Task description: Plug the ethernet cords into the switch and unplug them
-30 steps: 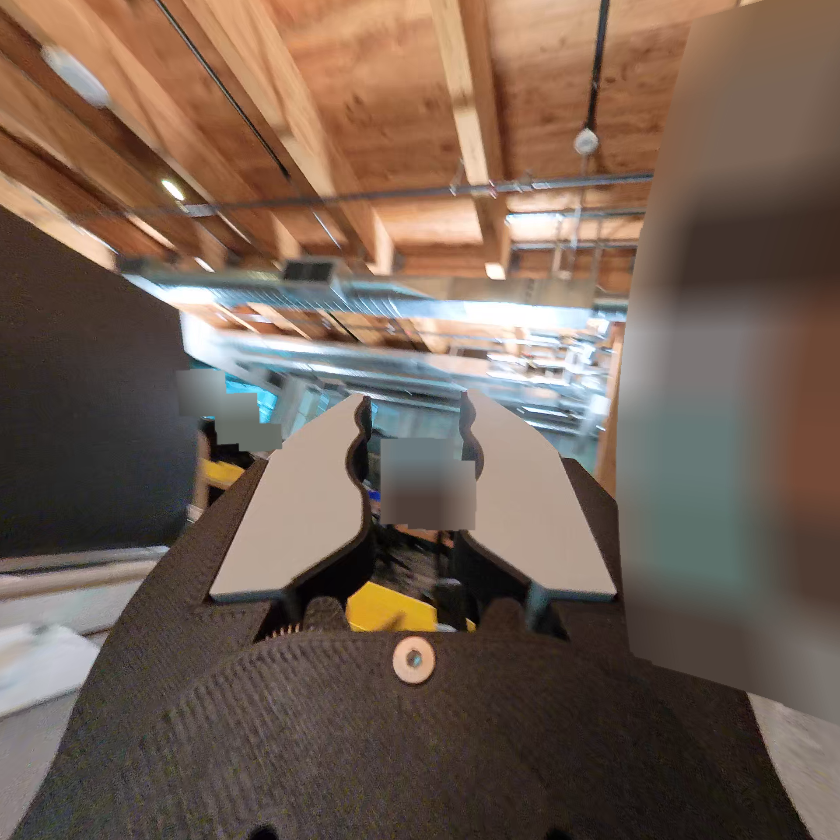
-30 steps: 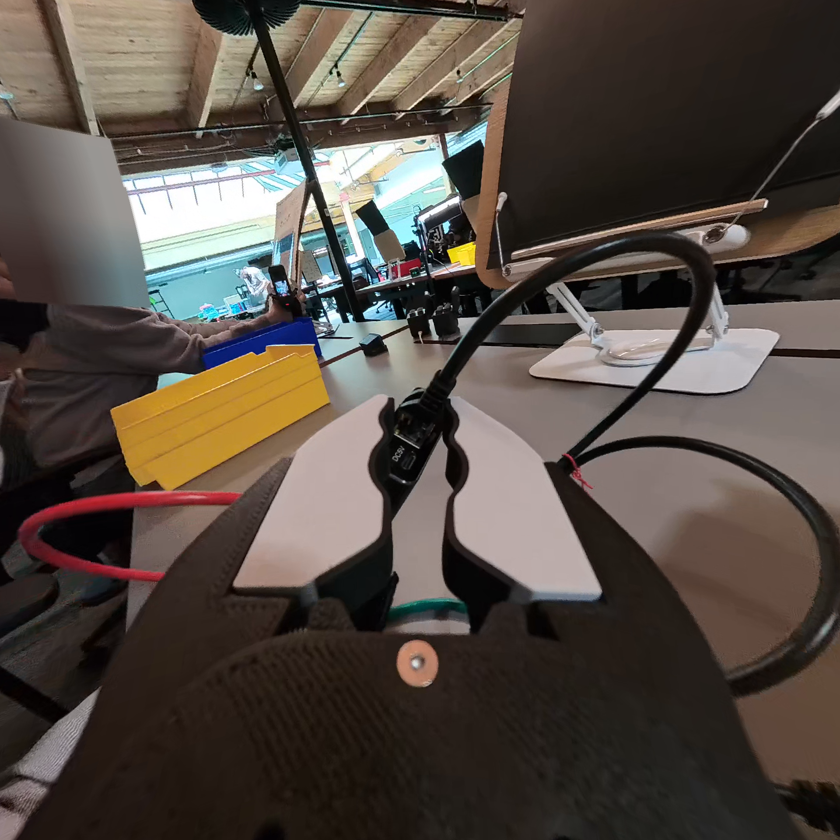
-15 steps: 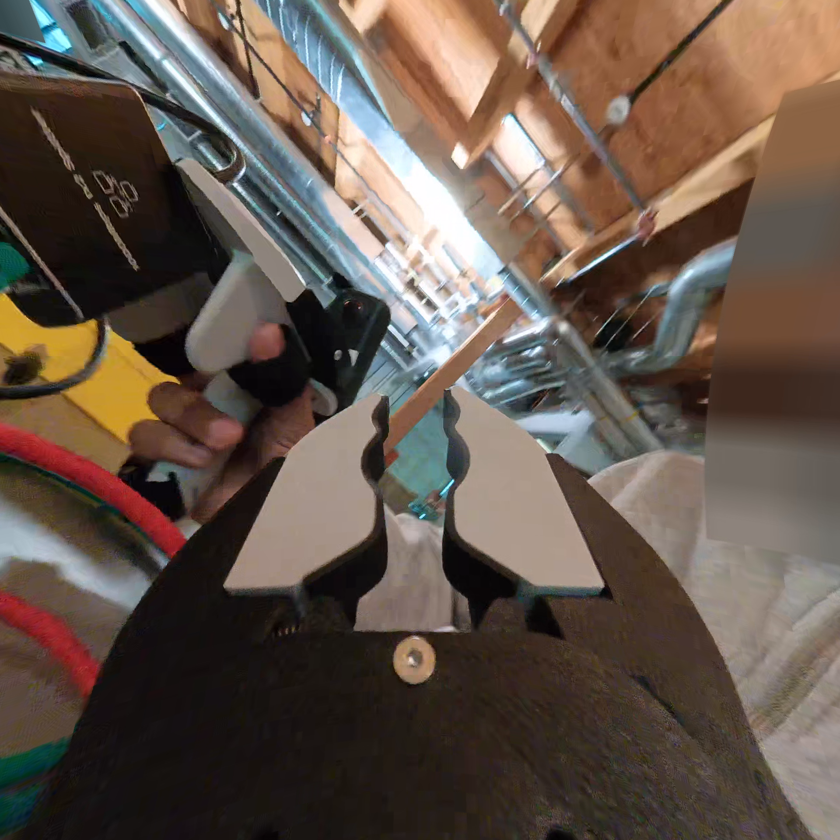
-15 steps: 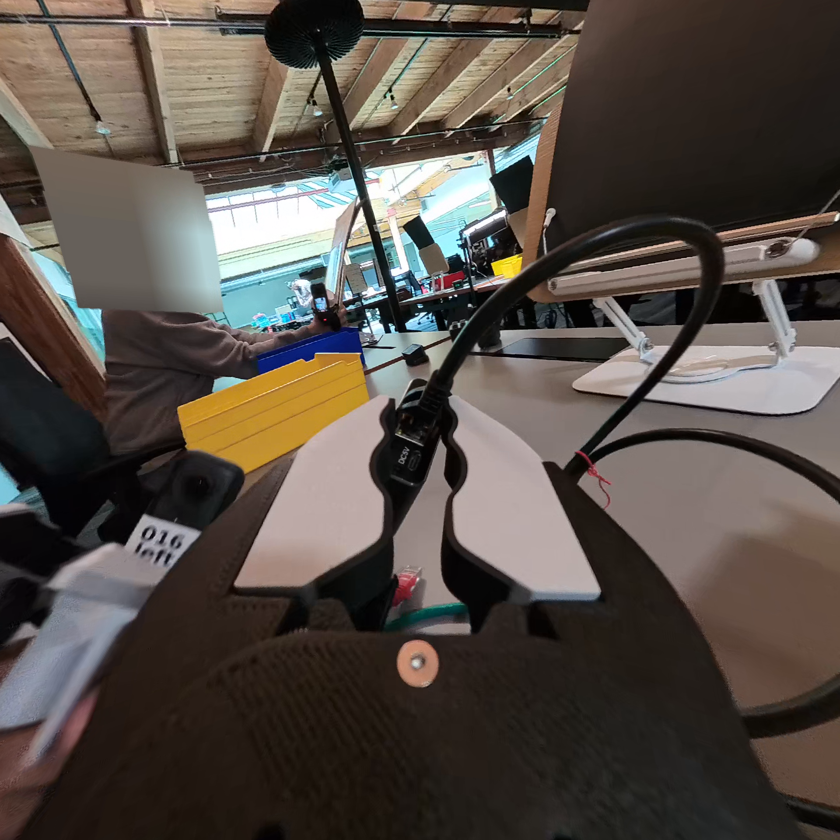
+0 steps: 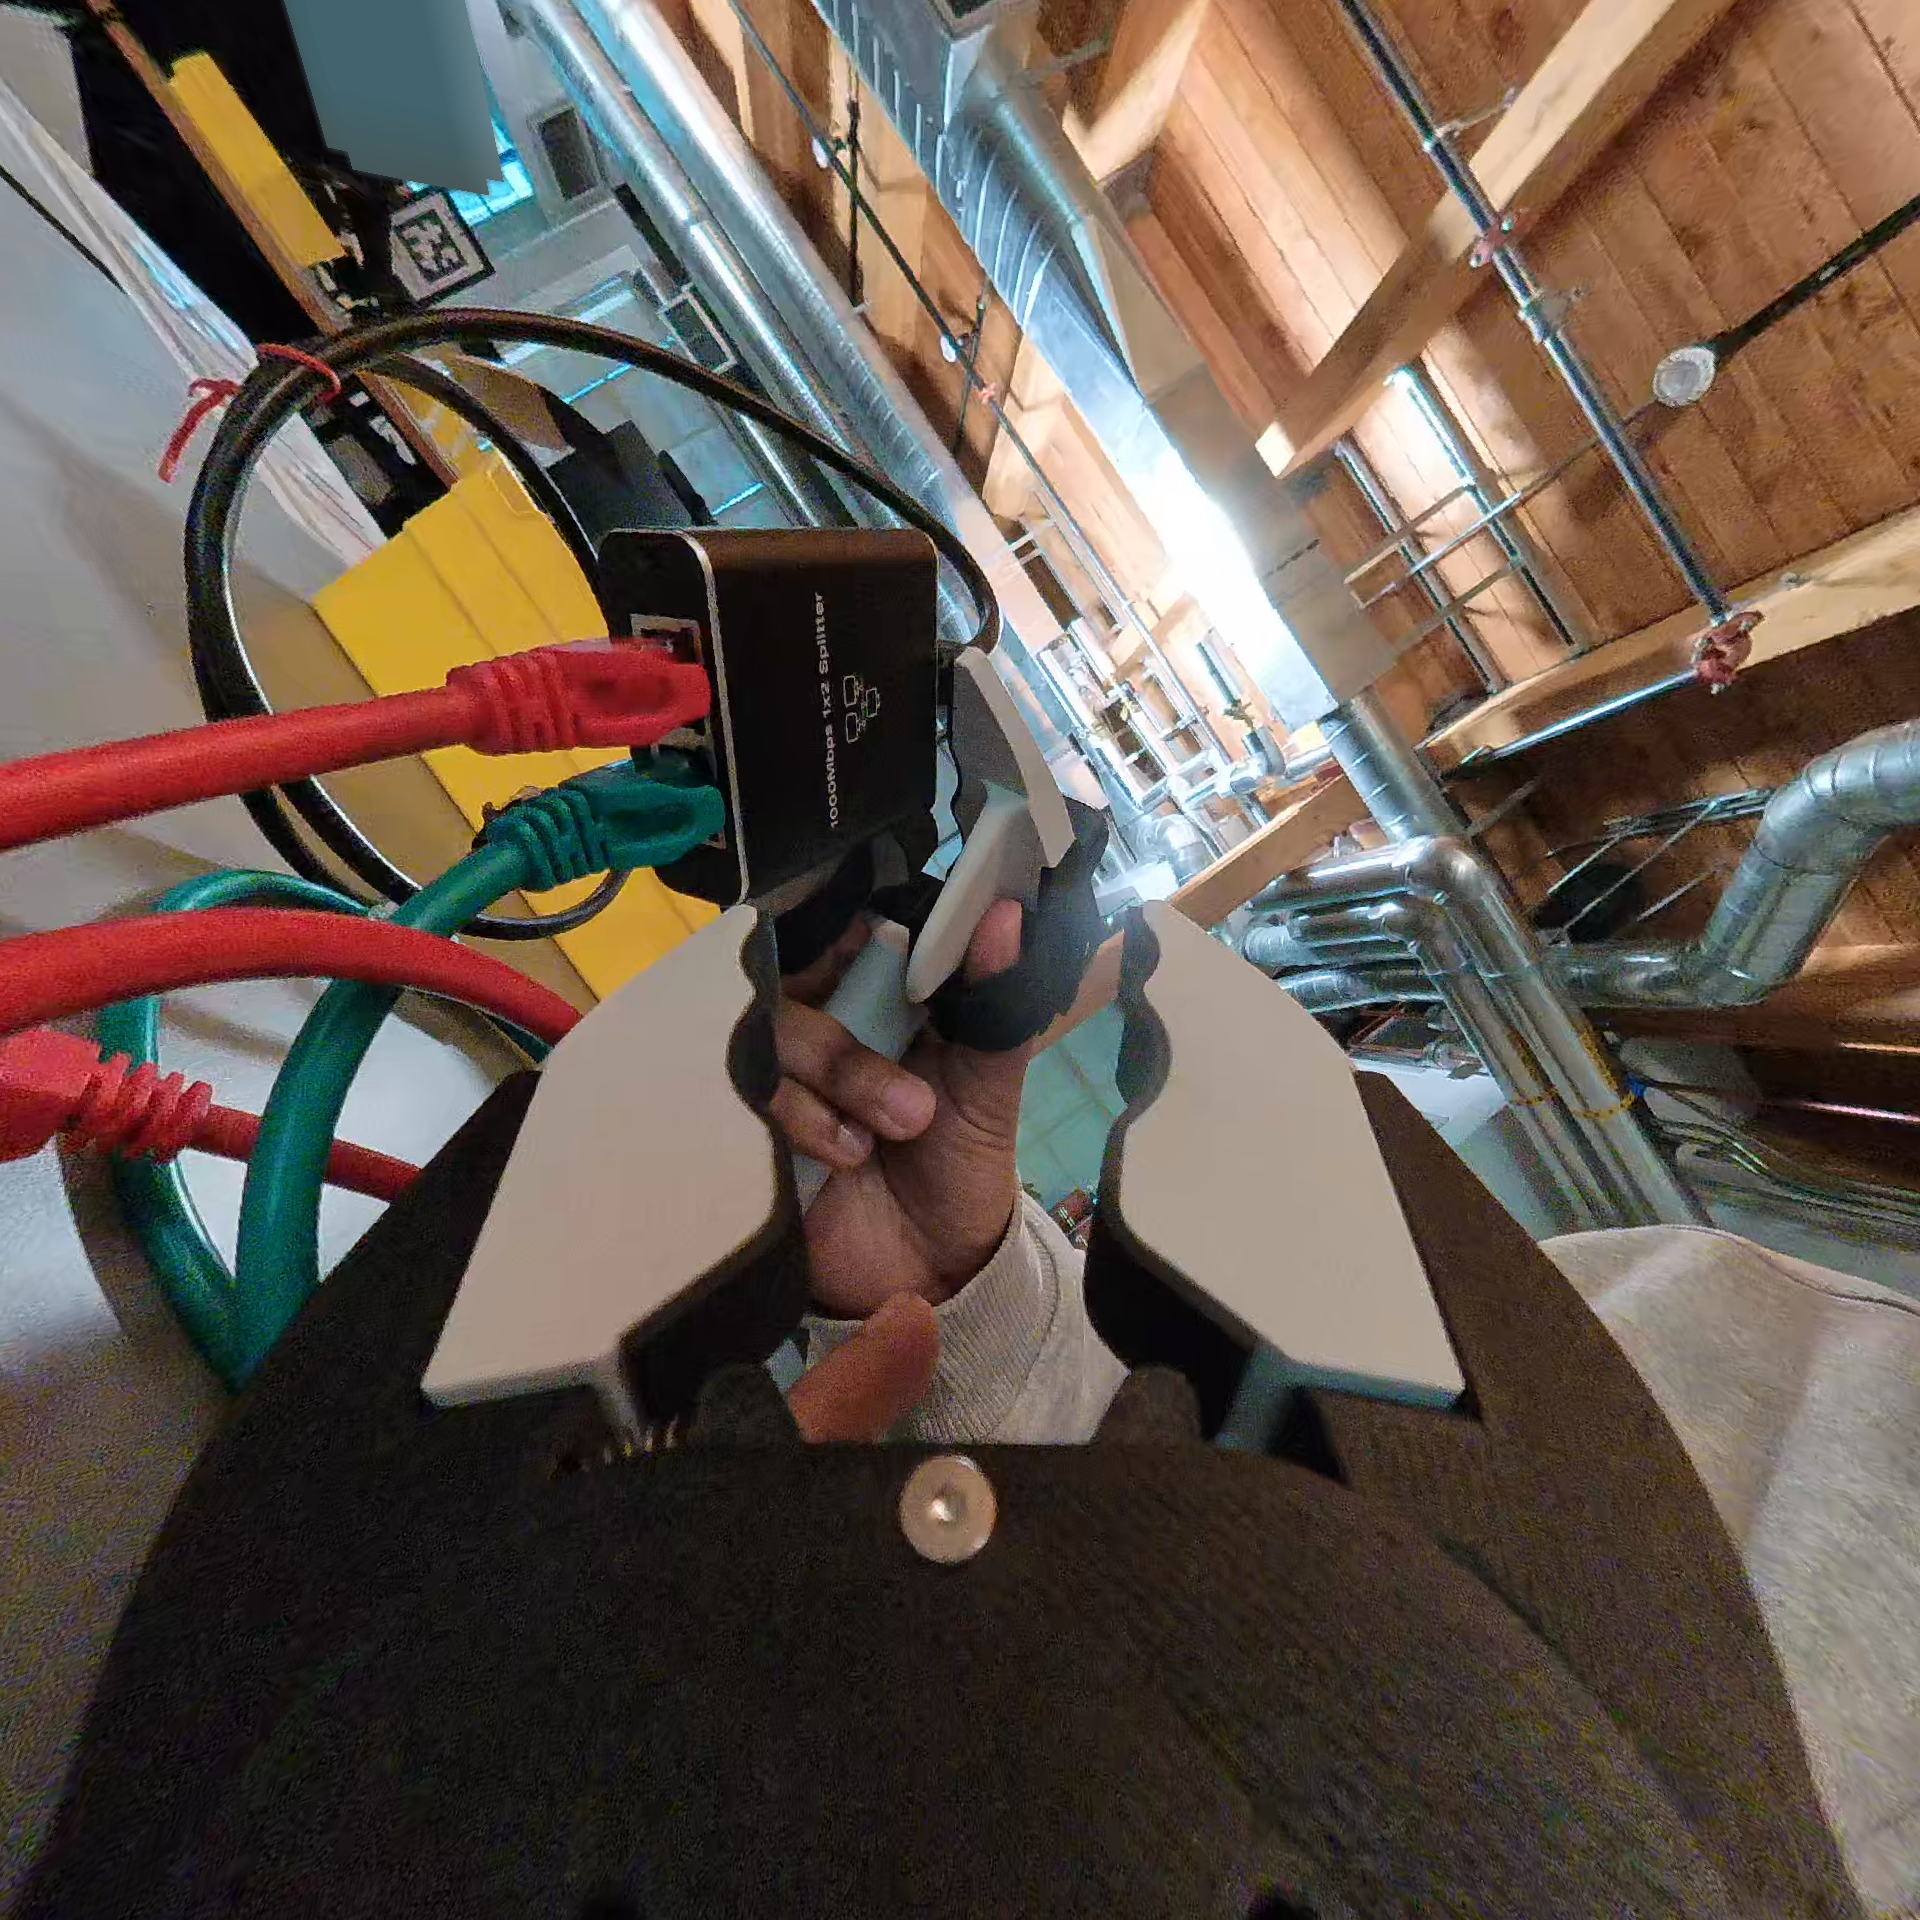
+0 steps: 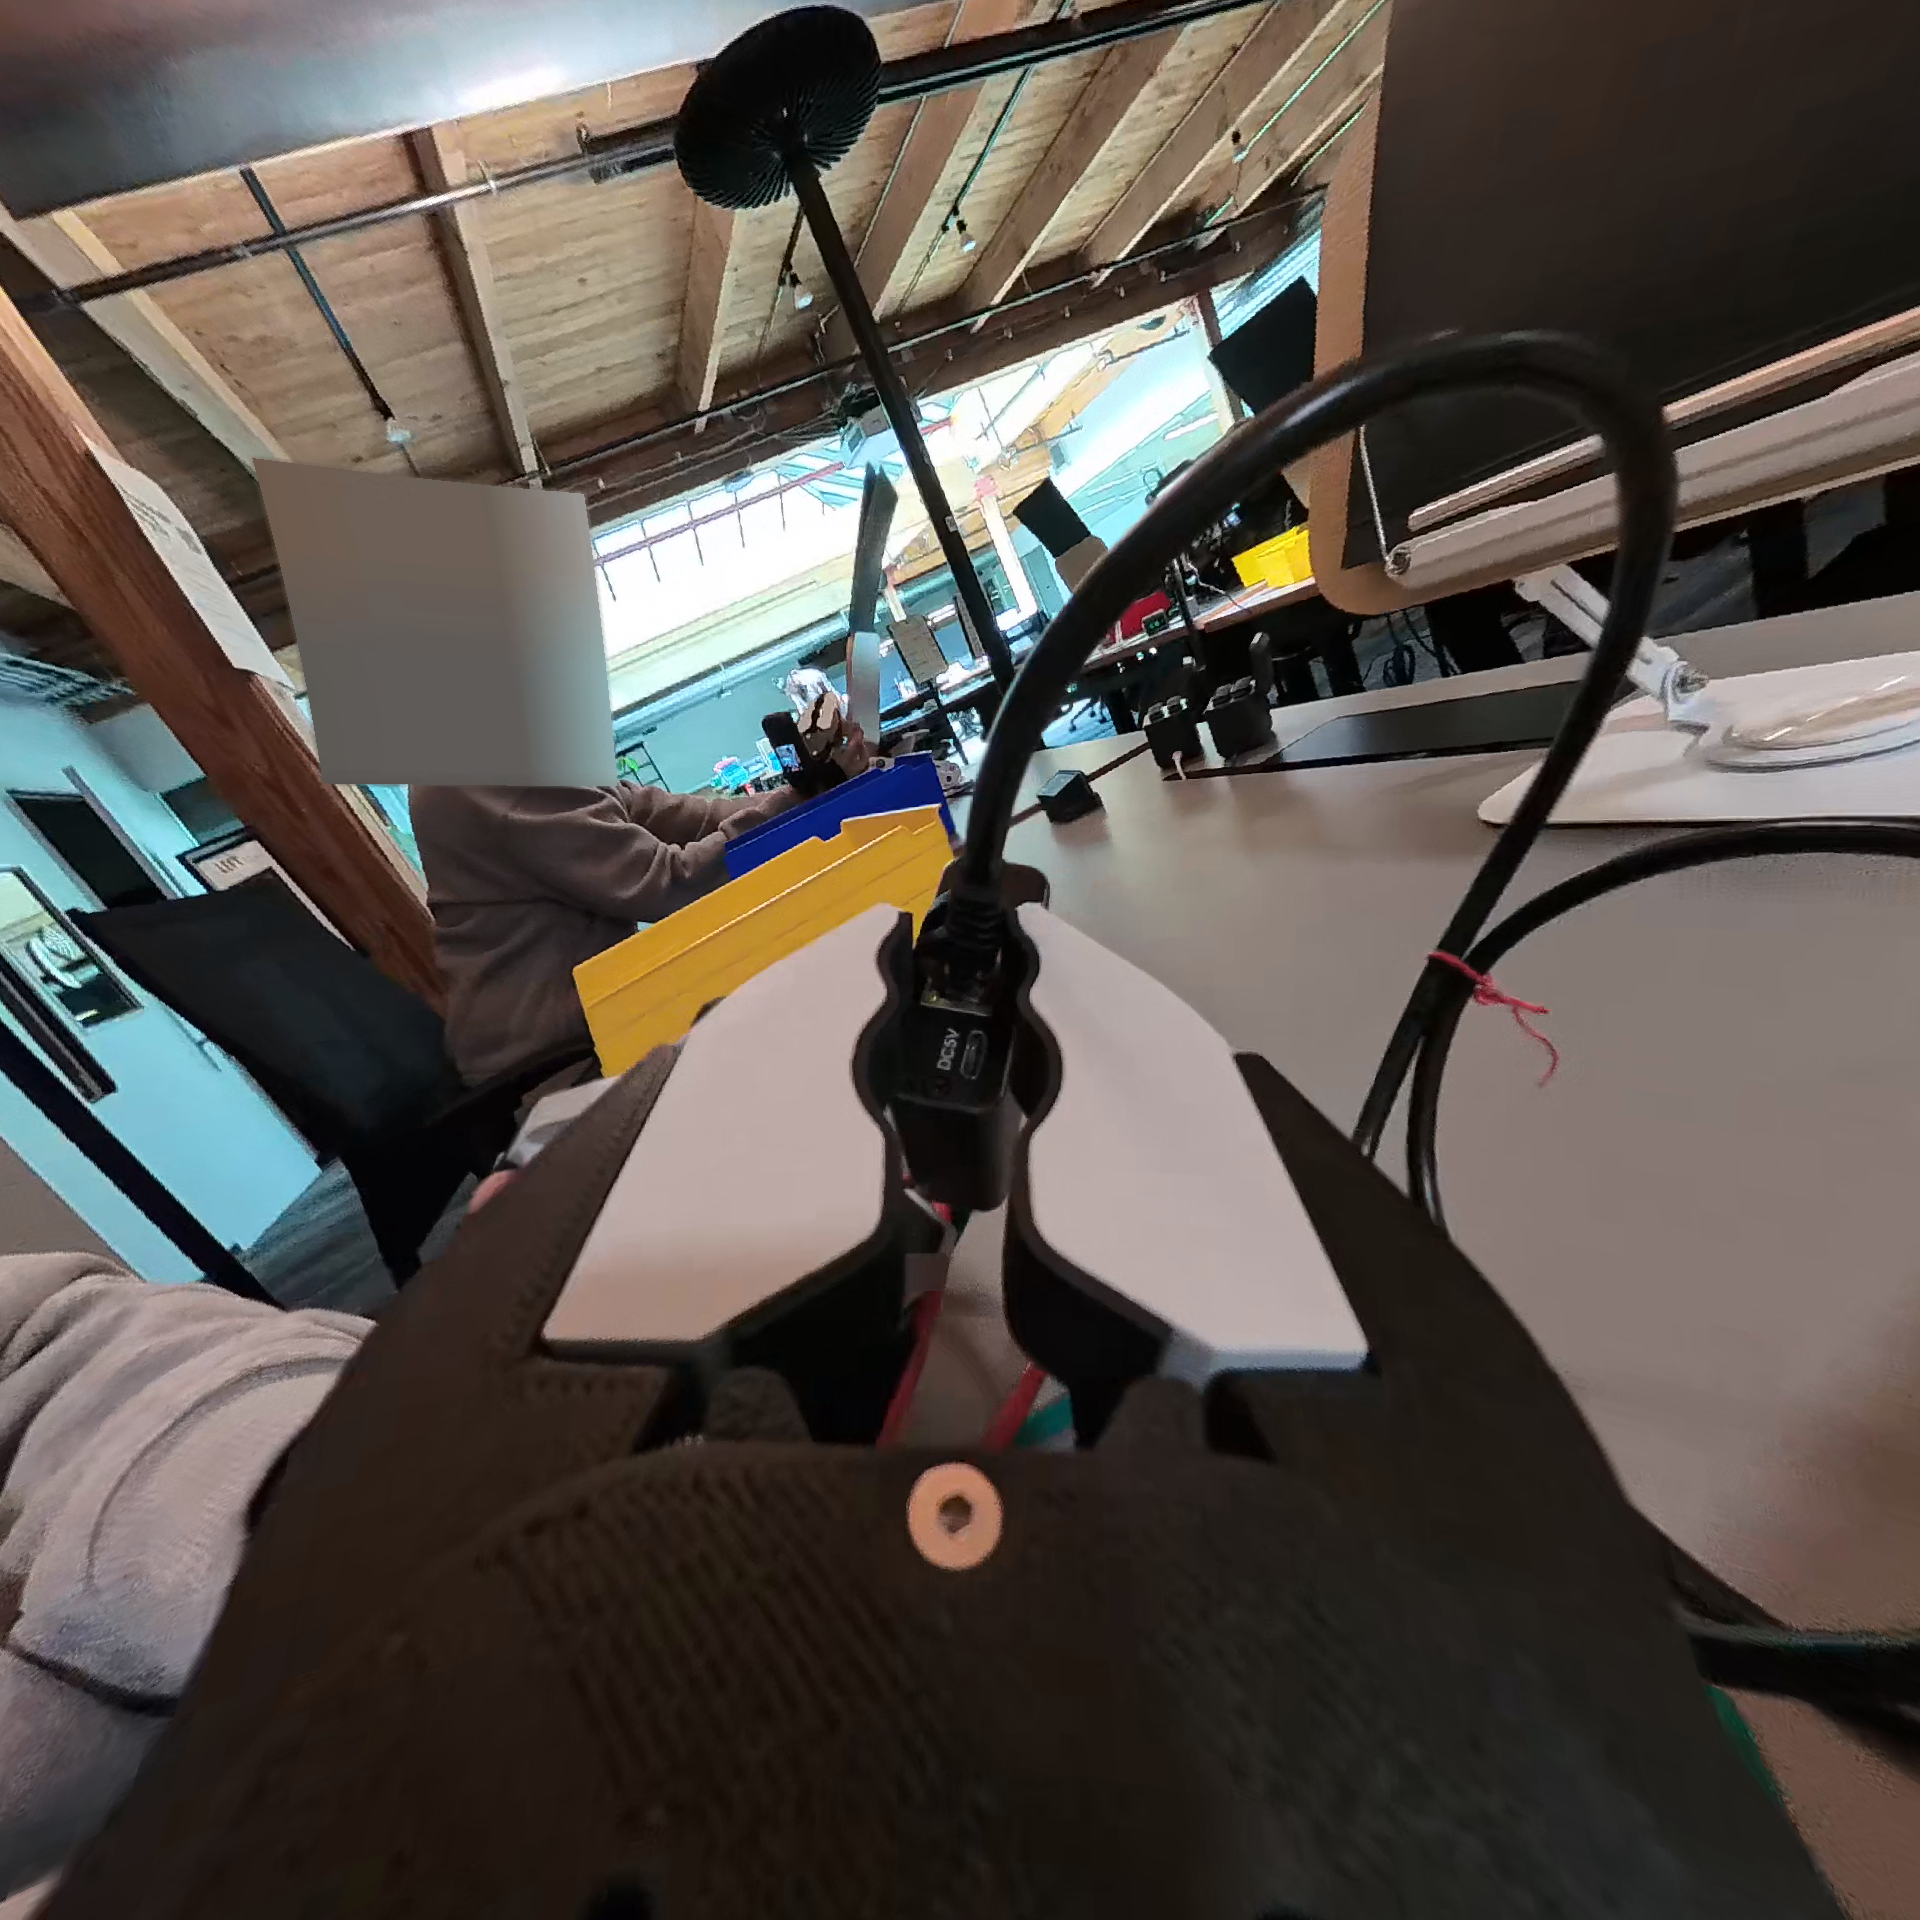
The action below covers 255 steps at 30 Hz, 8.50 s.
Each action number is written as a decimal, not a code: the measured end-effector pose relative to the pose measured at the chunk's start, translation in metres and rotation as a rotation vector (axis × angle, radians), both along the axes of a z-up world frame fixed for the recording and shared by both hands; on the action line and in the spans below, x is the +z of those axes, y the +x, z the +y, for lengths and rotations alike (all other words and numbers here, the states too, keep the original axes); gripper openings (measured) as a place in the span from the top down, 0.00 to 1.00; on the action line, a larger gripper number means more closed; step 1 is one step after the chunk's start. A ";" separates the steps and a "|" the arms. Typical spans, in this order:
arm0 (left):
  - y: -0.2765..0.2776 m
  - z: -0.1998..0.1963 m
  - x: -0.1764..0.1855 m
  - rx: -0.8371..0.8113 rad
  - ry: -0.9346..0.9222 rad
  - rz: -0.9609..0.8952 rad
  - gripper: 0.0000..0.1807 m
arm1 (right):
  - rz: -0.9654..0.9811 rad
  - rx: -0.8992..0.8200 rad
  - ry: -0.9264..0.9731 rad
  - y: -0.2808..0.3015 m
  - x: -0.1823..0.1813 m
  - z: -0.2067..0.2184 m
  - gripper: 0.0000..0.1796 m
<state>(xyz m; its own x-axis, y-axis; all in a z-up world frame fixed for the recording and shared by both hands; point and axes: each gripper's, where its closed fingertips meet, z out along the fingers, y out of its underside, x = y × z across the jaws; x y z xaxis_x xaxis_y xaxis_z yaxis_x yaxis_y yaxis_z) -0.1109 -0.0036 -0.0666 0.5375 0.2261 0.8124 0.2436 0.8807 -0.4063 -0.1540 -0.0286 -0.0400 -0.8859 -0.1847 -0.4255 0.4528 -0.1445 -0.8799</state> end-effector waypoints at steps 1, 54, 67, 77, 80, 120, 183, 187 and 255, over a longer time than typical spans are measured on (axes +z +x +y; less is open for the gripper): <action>0.001 -0.003 0.000 0.012 0.004 0.004 0.67 | -0.003 0.001 0.004 0.000 -0.001 0.000 0.91; -0.015 -0.022 -0.003 0.070 -0.053 -0.126 0.44 | -0.554 0.305 -0.038 0.011 -0.019 -0.011 0.92; -0.016 -0.050 0.011 0.169 -0.098 -0.007 0.45 | -0.634 0.474 -0.193 0.034 0.004 -0.004 0.93; -0.002 -0.061 0.015 0.126 -0.065 0.042 0.81 | -0.573 0.431 -0.079 0.047 -0.010 -0.013 0.94; -0.001 -0.071 0.012 0.153 -0.090 0.011 0.83 | -0.534 0.433 0.002 0.047 -0.019 -0.016 0.95; 0.007 -0.056 0.009 -0.038 -0.442 0.066 0.86 | 0.140 0.397 0.293 0.065 -0.046 -0.012 0.92; 0.001 -0.065 0.007 0.006 -0.217 0.023 0.87 | 0.000 0.417 0.419 0.064 -0.050 -0.017 0.94; 0.012 -0.124 0.016 0.157 -0.172 0.016 0.86 | -0.050 0.365 0.421 0.044 -0.052 -0.009 0.94; 0.002 -0.093 -0.003 0.025 -0.165 -0.026 0.86 | 0.540 -0.629 0.579 -0.125 0.060 0.195 0.97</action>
<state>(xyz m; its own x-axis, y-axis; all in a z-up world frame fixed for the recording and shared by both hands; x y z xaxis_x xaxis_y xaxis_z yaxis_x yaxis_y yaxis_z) -0.1086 -0.0970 -0.0694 0.5090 0.3708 0.7769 0.2350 0.8083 -0.5398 -0.2785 0.1666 0.0198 -0.8517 0.4904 0.1848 -0.0377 0.2944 -0.9549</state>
